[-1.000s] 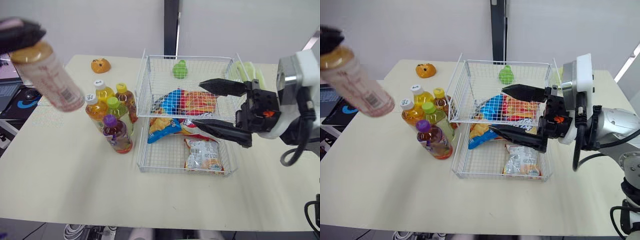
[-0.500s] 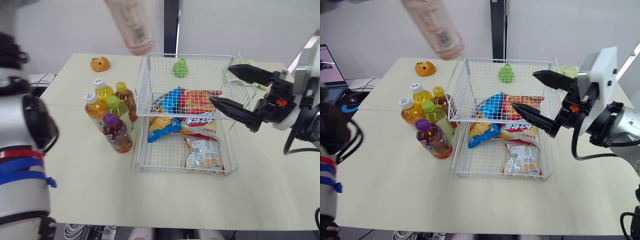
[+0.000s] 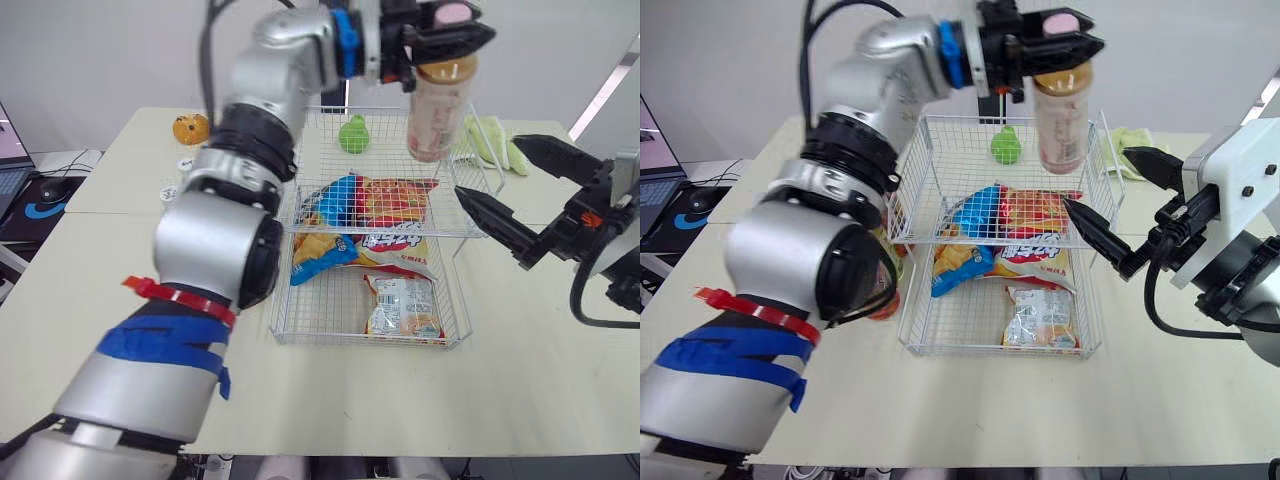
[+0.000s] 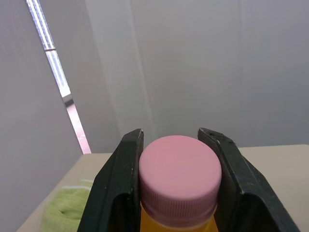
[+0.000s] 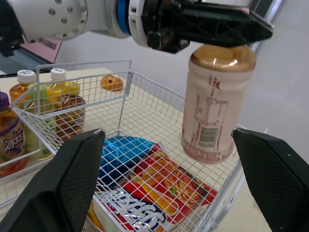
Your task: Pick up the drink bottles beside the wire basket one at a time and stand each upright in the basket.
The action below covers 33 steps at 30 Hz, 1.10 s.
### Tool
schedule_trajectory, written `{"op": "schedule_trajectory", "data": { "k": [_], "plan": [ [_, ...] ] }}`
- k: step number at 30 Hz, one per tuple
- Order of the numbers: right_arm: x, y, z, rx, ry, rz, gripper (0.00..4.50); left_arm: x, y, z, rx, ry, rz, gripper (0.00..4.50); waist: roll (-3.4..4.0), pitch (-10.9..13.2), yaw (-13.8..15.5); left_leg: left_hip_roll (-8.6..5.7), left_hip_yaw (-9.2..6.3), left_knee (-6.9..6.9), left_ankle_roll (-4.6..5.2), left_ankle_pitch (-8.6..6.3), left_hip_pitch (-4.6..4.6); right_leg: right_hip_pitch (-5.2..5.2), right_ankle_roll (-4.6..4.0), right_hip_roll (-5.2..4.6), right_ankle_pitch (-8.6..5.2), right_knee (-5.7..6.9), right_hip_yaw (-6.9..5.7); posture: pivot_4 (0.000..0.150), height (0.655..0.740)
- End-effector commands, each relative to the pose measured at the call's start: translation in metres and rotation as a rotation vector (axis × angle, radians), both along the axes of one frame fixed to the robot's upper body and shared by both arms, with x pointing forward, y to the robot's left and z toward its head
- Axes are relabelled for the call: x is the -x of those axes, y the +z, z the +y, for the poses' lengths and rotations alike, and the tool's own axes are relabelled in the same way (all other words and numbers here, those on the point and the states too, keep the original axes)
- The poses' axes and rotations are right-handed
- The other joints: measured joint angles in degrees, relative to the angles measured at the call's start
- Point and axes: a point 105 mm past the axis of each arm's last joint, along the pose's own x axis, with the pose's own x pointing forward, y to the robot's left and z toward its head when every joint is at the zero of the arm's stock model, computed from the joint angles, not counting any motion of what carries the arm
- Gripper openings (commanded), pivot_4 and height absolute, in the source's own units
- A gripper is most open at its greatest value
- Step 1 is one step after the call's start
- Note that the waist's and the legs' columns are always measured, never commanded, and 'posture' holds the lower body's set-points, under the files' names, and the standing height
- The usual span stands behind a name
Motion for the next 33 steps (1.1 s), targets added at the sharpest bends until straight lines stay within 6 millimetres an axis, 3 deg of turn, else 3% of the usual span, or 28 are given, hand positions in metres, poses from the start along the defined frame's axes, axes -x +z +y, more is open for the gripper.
{"op": "schedule_trajectory", "data": {
  "k": [1,10,15,19,21,23,28,33],
  "plan": [
    [0.007,0.009,-0.001,-0.002,-0.027,-0.052,4.50,0.003,0.021,-0.004,0.047,0.047,-0.086,1.38,0.00,0.00,-0.01,0.00,0.01,0.00,0.00,0.00,0.00,-0.01,0.00,0.00,0.00,0.00,0.01,0.150,0.7400],
    [0.013,0.009,-0.002,-0.002,-0.051,-0.047,4.50,-0.008,0.002,-0.012,0.036,0.102,-0.021,1.38,-0.01,0.00,0.46,-0.01,0.01,0.02,0.01,0.00,-0.01,0.02,0.01,0.01,0.00,-0.02,0.00,0.150,0.7400],
    [0.014,0.010,-0.002,-0.003,-0.055,-0.044,4.50,-0.011,0.000,-0.010,0.034,0.117,-0.015,2.85,0.00,0.00,0.79,-0.01,0.03,0.03,0.01,0.00,0.02,0.06,0.01,0.01,0.01,-0.02,0.01,0.150,0.7400],
    [0.012,0.010,0.000,-0.006,-0.040,-0.039,4.50,-0.012,0.017,0.002,0.082,0.142,-0.036,4.09,-0.01,0.00,0.78,-0.01,0.04,0.03,0.01,0.01,0.12,0.15,0.01,0.01,0.01,0.00,0.01,0.150,0.7400],
    [0.011,0.009,0.002,-0.005,-0.022,-0.034,4.50,-0.010,0.031,0.014,0.119,0.141,-0.048,4.46,-0.01,0.00,0.67,-0.01,0.04,0.03,0.01,0.01,0.13,0.16,0.01,0.02,0.01,0.00,0.02,0.150,0.7400],
    [0.010,0.008,0.003,-0.001,-0.002,-0.029,4.50,-0.008,0.042,0.027,0.146,0.134,-0.057,4.46,0.00,0.00,0.50,0.00,0.05,0.02,0.01,0.01,0.14,0.15,0.01,0.03,0.01,0.02,0.03,0.150,0.7400],
    [0.004,0.008,0.013,0.010,0.115,-0.007,4.50,-0.004,0.063,0.082,0.204,0.116,-0.064,4.46,0.02,-0.01,-0.25,0.01,0.05,0.02,0.00,0.01,0.20,0.17,0.01,0.06,0.01,0.06,0.04,0.150,0.7400],
    [-0.005,0.009,0.034,0.008,0.304,0.006,4.50,-0.002,0.066,0.164,0.239,0.265,-0.072,4.46,0.09,-0.05,-0.94,0.02,0.04,0.05,0.00,0.02,0.26,0.18,0.01,0.06,0.01,0.13,0.06,0.150,0.7400]
  ]
}}
